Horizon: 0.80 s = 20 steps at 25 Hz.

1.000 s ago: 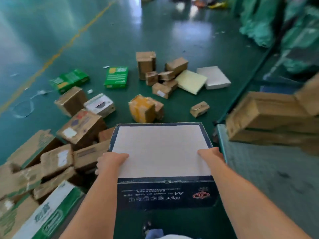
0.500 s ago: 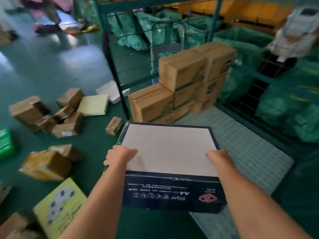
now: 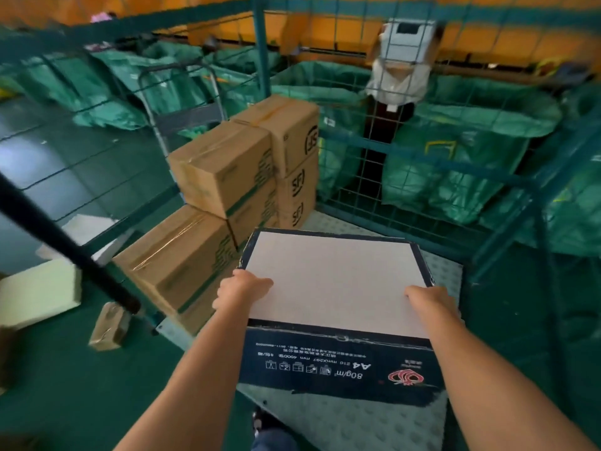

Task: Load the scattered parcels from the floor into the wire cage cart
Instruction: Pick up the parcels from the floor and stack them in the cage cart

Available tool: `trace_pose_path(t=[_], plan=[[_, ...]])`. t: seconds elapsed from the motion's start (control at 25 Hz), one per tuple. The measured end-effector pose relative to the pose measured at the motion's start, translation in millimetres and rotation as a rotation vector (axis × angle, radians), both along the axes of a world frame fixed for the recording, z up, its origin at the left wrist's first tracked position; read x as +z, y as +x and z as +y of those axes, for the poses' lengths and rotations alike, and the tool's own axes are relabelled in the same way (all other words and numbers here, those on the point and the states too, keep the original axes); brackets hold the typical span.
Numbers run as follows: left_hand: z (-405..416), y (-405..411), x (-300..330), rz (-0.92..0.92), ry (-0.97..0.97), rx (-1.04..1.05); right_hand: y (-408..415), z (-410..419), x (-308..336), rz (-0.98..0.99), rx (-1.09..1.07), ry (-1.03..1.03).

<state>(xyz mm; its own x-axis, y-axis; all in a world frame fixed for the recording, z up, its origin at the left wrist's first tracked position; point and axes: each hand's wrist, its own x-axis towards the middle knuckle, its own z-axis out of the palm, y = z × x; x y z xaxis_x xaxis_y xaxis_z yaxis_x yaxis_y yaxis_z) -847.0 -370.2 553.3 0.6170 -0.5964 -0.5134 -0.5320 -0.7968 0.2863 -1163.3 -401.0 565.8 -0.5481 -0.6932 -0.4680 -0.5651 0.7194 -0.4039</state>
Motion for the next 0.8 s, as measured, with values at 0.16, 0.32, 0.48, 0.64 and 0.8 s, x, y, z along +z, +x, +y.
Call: trace_pose_path(t=[0.16, 0.32, 0.48, 0.64, 0.8], plan=[[-98, 34, -5, -0.003, 0.031, -0.149, 26, -64, 2, 0.044, -0.154, -0.019], [-191, 68, 2, 0.076, 0.02, -0.277, 55, -115, 13, 0.045, -0.262, -0.03], [-260, 75, 16, 0.093, -0.063, -0.349, 63, -159, 19, 0.023, -0.33, -0.078], [-326, 73, 13, 0.142, -0.101, -0.449, 62, -210, 19, 0.03, -0.385, -0.117], [-396, 62, -15, 0.202, -0.075, -0.512, 51, -271, -17, 0.09, -0.428, -0.101]])
